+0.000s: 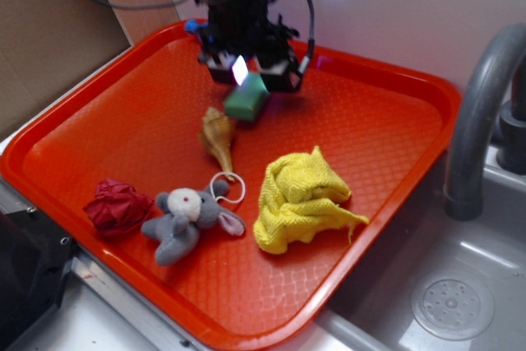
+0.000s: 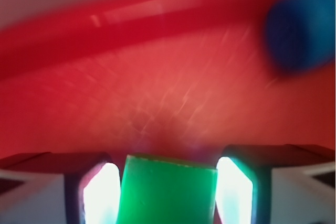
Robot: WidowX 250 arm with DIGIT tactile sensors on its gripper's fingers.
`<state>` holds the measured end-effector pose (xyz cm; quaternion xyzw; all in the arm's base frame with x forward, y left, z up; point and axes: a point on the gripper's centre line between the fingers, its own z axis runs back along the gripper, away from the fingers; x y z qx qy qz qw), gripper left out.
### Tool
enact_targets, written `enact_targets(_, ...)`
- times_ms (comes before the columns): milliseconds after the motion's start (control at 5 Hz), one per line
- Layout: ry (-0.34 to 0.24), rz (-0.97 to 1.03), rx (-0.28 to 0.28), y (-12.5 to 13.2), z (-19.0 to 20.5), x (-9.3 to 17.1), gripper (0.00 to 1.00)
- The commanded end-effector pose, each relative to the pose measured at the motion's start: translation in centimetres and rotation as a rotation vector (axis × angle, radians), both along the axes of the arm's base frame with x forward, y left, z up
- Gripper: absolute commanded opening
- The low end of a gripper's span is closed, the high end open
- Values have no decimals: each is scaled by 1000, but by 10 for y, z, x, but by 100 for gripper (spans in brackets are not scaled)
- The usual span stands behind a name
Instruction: Grab the green block.
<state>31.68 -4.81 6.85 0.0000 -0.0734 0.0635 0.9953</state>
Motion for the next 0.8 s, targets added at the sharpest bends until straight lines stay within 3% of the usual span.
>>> enact_targets(0, -262, -152, 51, 21, 127, -21, 0)
enact_targets(200, -112, -264, 18, 39, 165, -41, 0)
enact_targets(600, -27, -321, 63, 29, 166, -55, 0)
